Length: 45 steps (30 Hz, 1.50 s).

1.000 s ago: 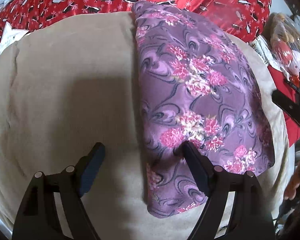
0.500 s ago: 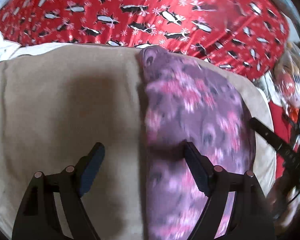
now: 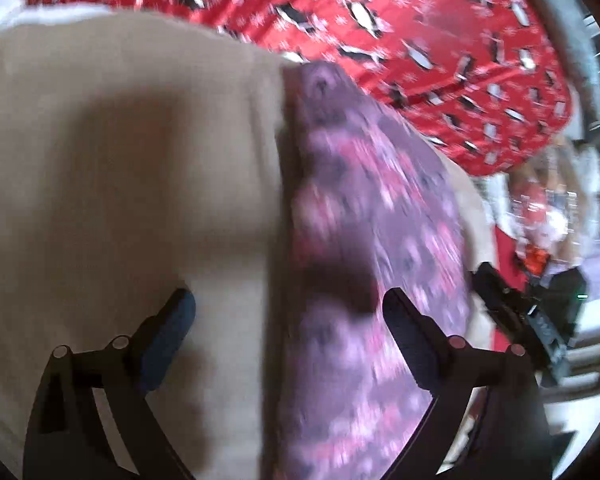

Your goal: Fold small clothes

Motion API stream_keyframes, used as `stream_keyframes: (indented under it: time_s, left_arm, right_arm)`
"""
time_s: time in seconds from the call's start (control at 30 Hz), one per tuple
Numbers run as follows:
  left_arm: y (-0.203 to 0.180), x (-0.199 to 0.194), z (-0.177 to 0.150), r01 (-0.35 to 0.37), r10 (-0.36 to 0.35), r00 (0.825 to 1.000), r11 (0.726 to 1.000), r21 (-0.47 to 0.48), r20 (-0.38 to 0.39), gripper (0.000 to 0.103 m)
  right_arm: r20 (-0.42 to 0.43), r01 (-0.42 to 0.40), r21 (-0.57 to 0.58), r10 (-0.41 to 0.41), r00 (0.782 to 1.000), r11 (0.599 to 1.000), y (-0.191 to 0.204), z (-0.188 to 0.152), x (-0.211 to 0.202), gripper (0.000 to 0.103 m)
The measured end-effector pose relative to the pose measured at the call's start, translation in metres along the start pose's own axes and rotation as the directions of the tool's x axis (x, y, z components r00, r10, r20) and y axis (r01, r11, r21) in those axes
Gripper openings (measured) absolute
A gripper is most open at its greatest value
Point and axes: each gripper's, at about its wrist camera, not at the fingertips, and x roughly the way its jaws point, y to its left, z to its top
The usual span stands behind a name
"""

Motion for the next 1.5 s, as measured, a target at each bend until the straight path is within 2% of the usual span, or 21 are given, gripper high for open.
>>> stream_keyframes:
  time_s: [0.03,0.13,0.2,0.27,0.37,0.43,0.47,0.5,0.53,0.6,0.73,0.9,1.03,1.23,1.43,1.5]
  left_arm:
    - [0.002,0.003,-0.009,0.033,-0.033,0.999,0.999,0.001,-0.012,0.096]
    - [-0.011,0.003,-0.022,0.002,-0.002,1.000,0.998,0.058,0.007,0.096]
    - [-0.018,0.004,-0.025,0.033,-0.032,0.999,0.997,0.063,-0.024,0.096]
    - [-0.026,0.008,-0.024,0.061,-0.058,0.997,0.996,0.066,-0.052,0.096]
    - [-0.037,0.019,-0.021,0.017,-0.014,0.999,0.998,0.064,-0.053,0.093]
    - [-0.043,0.019,-0.022,-0.020,0.022,0.999,0.997,0.075,-0.029,0.065]
    - [-0.049,0.019,-0.023,-0.059,0.062,0.998,0.994,0.097,-0.021,0.055]
    - [-0.054,0.018,-0.023,-0.102,0.104,0.995,0.988,0.120,-0.006,0.044]
    - [-0.058,0.016,-0.025,-0.132,0.131,0.991,0.981,0.141,0.013,0.039]
    - [-0.068,0.010,-0.029,-0.179,0.173,0.984,0.967,0.182,0.053,0.026]
    - [-0.072,-0.008,-0.038,-0.200,0.184,0.978,0.959,0.201,0.093,0.025]
    - [-0.070,-0.041,-0.054,-0.233,0.204,0.967,0.950,0.207,0.150,0.025]
    - [-0.061,-0.070,-0.074,-0.245,0.211,0.961,0.950,0.196,0.176,0.025]
    - [-0.035,-0.098,-0.109,-0.277,0.244,0.953,0.942,0.191,0.178,0.025]
    - [-0.001,-0.103,-0.138,-0.296,0.275,0.951,0.940,0.169,0.139,0.026]
    - [0.012,-0.098,-0.146,-0.309,0.293,0.949,0.937,0.160,0.117,0.030]
  right_arm:
    - [-0.014,-0.030,0.019,0.030,0.999,0.999,-0.007,-0.010,-0.002,0.062]
    - [-0.094,-0.081,0.042,0.085,0.992,0.996,-0.012,-0.031,0.008,0.062]
    - [-0.095,-0.140,0.019,0.141,0.985,0.990,-0.006,-0.043,0.007,0.064]
    - [-0.138,-0.200,0.002,0.199,0.970,0.980,0.001,-0.045,0.012,0.065]
    - [-0.137,-0.175,-0.017,0.171,0.976,0.984,0.003,-0.043,0.022,0.065]
    - [-0.102,-0.152,0.001,0.151,0.983,0.988,0.004,-0.042,0.022,0.056]
    - [-0.099,-0.120,-0.039,0.116,0.988,0.992,0.011,-0.043,0.022,0.040]
    - [-0.093,-0.104,-0.073,0.097,0.991,0.992,0.017,-0.043,0.019,0.034]
    - [-0.078,-0.072,-0.142,0.061,0.995,0.987,0.028,-0.044,0.015,0.030]
    - [-0.063,-0.022,-0.207,0.009,0.998,0.978,0.036,-0.045,0.007,0.024]
    - [-0.009,0.068,-0.278,-0.073,0.997,0.958,0.062,-0.051,-0.009,0.023]
    - [0.028,0.094,-0.325,-0.089,0.996,0.941,0.095,-0.063,-0.033,0.023]
    - [0.040,0.081,-0.336,-0.071,0.997,0.939,0.120,-0.083,-0.054,0.023]
    - [0.007,0.042,-0.325,-0.042,0.999,0.945,0.146,-0.126,-0.060,0.023]
    - [-0.029,-0.002,-0.273,-0.006,1.000,0.962,0.155,-0.171,-0.052,0.024]
    - [-0.054,-0.017,-0.231,0.005,0.999,0.973,0.148,-0.187,-0.042,0.024]
